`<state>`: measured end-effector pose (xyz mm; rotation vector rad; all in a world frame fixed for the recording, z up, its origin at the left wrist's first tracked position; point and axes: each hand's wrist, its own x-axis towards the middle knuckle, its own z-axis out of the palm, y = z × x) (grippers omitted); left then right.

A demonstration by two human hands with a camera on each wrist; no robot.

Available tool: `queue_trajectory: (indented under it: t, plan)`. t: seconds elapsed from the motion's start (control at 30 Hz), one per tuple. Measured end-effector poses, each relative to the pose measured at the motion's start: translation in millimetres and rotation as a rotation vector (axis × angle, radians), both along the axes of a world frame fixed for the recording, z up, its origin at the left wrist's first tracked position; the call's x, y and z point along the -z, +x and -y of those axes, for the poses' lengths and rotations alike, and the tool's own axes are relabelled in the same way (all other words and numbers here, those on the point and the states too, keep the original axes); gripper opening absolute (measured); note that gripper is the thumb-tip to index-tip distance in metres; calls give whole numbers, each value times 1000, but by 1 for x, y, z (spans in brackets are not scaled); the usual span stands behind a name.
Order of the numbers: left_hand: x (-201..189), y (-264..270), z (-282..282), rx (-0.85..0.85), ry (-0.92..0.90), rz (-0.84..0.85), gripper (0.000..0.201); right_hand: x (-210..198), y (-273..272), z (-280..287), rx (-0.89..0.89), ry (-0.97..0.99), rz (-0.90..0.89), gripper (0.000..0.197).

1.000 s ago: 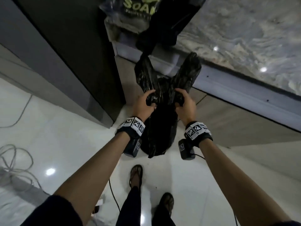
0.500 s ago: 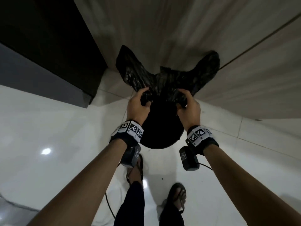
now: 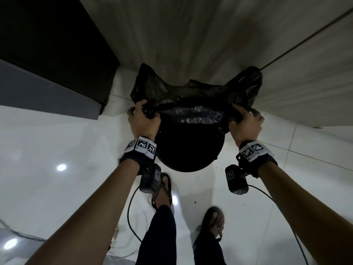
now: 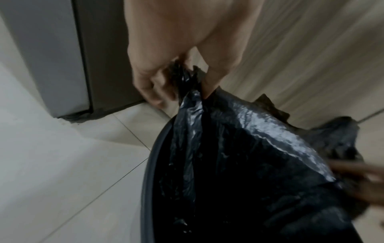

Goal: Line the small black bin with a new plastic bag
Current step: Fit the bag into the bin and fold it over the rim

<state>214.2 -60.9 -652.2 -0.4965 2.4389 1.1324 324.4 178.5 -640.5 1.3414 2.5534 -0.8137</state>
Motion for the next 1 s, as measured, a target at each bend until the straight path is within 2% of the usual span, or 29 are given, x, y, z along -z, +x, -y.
queue_trajectory:
  t: [0.03,0.1,0.17,0.23,0.33,0.4,0.5,0.6,0.7,0.83,0.9,1.0]
  plan:
    - [-8,-1,-3,49,-79,-28,52,-10,-6,4,-2,80,-25,56]
    - [-25,-5,-9,195,-176,-217,52,-25,-21,11,-57,239,-111,48]
    - [-33,-16,-19,397,-135,-378,48,-32,-39,18,-168,268,-193,39]
    - [-31,-30,-31,631,-82,-342,47,-27,-58,23,-337,180,-204,42]
    - [-16,-46,-49,871,-84,-183,60,-8,-81,26,-538,100,-75,63]
    - [-3,-55,-58,913,-103,-109,70,5,-89,23,-589,89,16,69]
    - [4,-63,-66,917,-133,-41,74,10,-91,18,-562,121,61,56]
    - [-5,-64,-69,881,-143,-189,49,5,-84,19,-536,179,-86,32]
    - [-22,-60,-65,795,-99,-307,21,-10,-72,23,-535,103,-208,21]
    - [-46,-43,-44,864,-104,-247,13,-35,-51,29,-623,-16,-120,24]
    - [-54,-32,-30,955,-162,-257,17,-47,-41,35,-673,-51,-58,26]
    - [-58,-20,-10,1030,-256,-226,29,-57,-33,45,-686,-157,134,37]
